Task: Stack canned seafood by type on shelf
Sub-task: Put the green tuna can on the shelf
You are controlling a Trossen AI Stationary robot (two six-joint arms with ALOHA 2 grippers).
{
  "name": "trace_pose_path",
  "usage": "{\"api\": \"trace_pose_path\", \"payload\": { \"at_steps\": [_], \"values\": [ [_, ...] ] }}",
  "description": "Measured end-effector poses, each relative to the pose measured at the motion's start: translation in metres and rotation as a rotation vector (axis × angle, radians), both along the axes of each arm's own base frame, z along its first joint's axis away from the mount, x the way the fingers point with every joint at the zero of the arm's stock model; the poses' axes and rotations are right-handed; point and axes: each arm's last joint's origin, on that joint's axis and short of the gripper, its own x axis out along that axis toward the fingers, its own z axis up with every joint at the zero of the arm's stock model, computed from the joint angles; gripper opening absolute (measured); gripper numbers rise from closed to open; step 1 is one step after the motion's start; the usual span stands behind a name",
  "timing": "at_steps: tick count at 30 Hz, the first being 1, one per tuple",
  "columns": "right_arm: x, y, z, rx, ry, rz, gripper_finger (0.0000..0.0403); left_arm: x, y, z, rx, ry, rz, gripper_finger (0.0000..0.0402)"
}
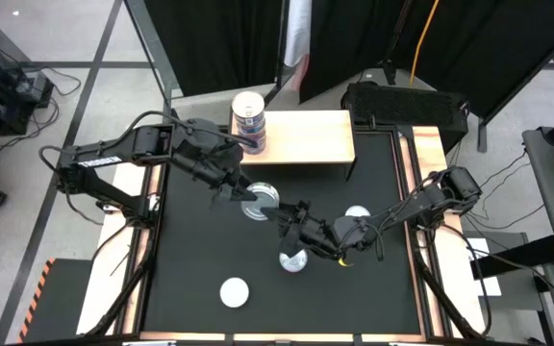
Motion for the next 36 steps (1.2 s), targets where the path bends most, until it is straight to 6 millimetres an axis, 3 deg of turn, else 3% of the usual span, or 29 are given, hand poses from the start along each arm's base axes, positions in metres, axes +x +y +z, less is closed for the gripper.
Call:
{"api": "trace_pose_path", "payload": {
  "at_steps": [4, 13, 21, 26, 31, 36],
  "values": [
    [0.000, -0.001, 0.000, 0.021, -0.005, -0.015, 0.0131, 0.000, 0.004, -0.001, 0.017, 0.006, 0.027, 0.0186],
    [-0.001, 0.003, -0.001, 0.074, -0.027, 0.004, 0.0140, -0.006, 0.008, 0.003, 0.171, -0.011, 0.122, 0.0318],
    [-0.005, 0.002, -0.001, 0.312, -0.143, -0.108, 0.0140, -0.064, 0.011, 0.038, 0.389, -0.157, 0.303, 0.0342],
    [-0.004, -0.013, 0.000, 0.440, -0.236, -0.222, 0.0141, -0.096, -0.003, 0.052, 0.382, -0.257, 0.272, 0.0342],
    [0.000, -0.051, 0.009, 0.584, -0.397, -0.287, 0.0141, -0.095, -0.028, 0.031, 0.384, -0.313, 0.123, 0.0342],
    [0.004, -0.090, 0.008, 0.729, -0.561, -0.367, 0.0141, -0.078, -0.048, -0.020, 0.484, -0.203, 0.101, 0.0342]
  ]
}}
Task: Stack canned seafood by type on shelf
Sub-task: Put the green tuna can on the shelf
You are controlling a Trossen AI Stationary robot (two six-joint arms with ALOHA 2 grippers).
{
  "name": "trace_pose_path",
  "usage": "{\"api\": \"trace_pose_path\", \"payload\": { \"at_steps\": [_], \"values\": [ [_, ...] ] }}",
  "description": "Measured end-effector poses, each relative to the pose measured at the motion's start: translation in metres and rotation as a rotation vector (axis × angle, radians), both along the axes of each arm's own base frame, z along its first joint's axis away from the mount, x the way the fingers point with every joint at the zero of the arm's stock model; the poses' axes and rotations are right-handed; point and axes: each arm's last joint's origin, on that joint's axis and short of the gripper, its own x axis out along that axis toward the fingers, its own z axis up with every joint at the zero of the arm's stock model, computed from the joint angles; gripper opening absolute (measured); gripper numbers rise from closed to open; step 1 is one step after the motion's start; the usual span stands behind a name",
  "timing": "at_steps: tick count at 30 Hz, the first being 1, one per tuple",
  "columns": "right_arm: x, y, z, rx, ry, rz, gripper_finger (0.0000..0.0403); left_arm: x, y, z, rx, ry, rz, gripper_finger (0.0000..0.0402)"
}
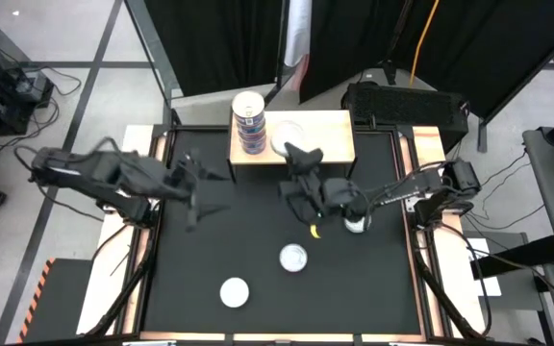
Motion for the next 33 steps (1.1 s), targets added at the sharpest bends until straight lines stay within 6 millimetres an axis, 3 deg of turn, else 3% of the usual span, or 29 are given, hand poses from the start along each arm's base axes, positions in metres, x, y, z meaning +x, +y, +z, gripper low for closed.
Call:
{"api": "trace_pose_path", "payload": {
  "at_steps": [6, 12, 17, 23, 33],
  "values": [
    [0.004, -0.028, -0.017, 0.158, -0.079, -0.048, 0.0141, 0.012, -0.014, -0.056, 0.134, 0.032, 0.224, 0.0342],
    [0.003, -0.045, -0.042, 0.275, 0.016, -0.044, 0.0142, 0.015, -0.017, -0.087, 0.176, 0.032, 0.314, 0.0342],
    [0.003, -0.061, -0.051, 0.361, 0.057, 0.043, 0.0142, 0.014, -0.014, -0.092, 0.169, 0.049, 0.346, 0.0342],
    [-0.001, -0.083, -0.057, 0.389, 0.130, 0.022, 0.0142, 0.014, -0.014, -0.092, 0.170, 0.051, 0.344, 0.0342],
    [-0.003, -0.099, -0.062, 0.441, 0.183, 0.077, 0.0142, 0.012, -0.013, -0.093, 0.196, 0.060, 0.376, 0.0342]
  ]
}}
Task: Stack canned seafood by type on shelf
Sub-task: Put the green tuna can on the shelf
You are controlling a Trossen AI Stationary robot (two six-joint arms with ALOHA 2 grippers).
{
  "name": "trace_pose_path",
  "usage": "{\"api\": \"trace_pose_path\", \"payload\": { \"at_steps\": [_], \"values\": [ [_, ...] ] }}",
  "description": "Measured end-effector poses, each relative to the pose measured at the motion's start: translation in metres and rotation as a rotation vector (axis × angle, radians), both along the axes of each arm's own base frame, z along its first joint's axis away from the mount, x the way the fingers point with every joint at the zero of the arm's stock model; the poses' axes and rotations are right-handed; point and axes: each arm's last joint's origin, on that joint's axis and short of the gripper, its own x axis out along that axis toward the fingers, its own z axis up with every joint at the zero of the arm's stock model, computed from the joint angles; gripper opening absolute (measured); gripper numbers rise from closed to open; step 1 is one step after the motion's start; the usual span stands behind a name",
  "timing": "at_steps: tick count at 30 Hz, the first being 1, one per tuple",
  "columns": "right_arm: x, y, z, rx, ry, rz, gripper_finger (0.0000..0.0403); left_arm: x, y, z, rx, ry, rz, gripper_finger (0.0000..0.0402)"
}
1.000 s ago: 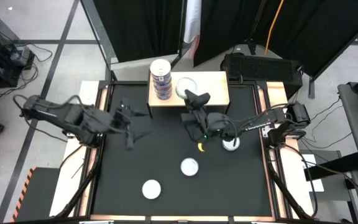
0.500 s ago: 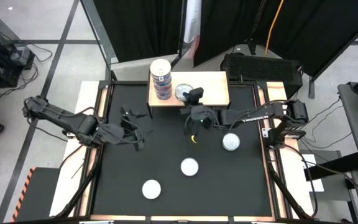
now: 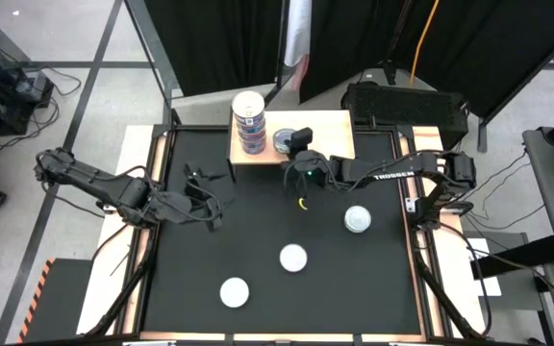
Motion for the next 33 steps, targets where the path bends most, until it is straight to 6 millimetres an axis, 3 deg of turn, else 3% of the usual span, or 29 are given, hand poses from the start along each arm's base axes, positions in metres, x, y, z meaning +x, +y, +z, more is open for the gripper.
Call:
{"api": "trace_pose_path", "payload": {
  "at_steps": [11, 33],
  "values": [
    [-0.0028, -0.0066, -0.0030, 0.010, 0.034, -0.014, 0.0146, -0.0025, 0.0028, -0.0015, 0.031, -0.001, 0.087, 0.0342],
    [-0.0019, -0.0038, -0.0041, 0.080, -0.015, 0.006, 0.0247, -0.0029, 0.0029, -0.0023, 0.021, 0.001, 0.092, 0.0342]
  ]
}}
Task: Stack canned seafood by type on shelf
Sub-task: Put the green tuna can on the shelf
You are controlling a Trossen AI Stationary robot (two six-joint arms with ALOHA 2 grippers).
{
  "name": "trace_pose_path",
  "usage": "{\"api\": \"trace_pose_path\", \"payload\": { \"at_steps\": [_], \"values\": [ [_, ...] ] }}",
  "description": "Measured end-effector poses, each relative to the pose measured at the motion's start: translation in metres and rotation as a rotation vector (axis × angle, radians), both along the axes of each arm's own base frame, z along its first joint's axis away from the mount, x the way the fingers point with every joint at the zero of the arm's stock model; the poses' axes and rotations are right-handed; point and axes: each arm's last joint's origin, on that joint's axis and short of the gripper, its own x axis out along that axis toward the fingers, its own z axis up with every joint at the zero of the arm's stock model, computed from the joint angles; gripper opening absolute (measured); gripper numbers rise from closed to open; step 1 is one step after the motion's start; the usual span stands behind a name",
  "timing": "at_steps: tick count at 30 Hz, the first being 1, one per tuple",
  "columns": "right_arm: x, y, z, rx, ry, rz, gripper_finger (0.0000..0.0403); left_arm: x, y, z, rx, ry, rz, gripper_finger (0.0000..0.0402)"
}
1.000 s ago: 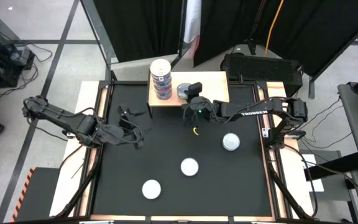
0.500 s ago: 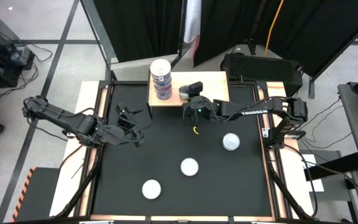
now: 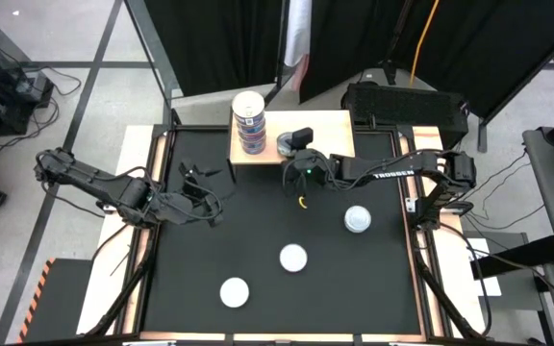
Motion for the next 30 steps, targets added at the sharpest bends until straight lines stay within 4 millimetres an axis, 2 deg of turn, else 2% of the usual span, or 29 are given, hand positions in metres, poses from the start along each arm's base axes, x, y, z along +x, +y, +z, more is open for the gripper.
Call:
{"api": "trace_pose_path", "payload": {
  "at_steps": [15, 19, 30],
  "values": [
    [-0.001, 0.001, -0.002, 0.097, -0.046, 0.002, 0.0310, -0.001, 0.000, -0.001, -0.018, 0.010, -0.008, 0.0342],
    [-0.005, 0.001, 0.004, 0.102, -0.060, -0.003, 0.0322, -0.001, -0.001, -0.002, -0.034, 0.012, -0.019, 0.0342],
    [-0.009, -0.009, 0.008, 0.175, -0.087, 0.031, 0.0356, -0.001, -0.001, -0.002, -0.035, 0.010, -0.020, 0.0342]
  ]
}}
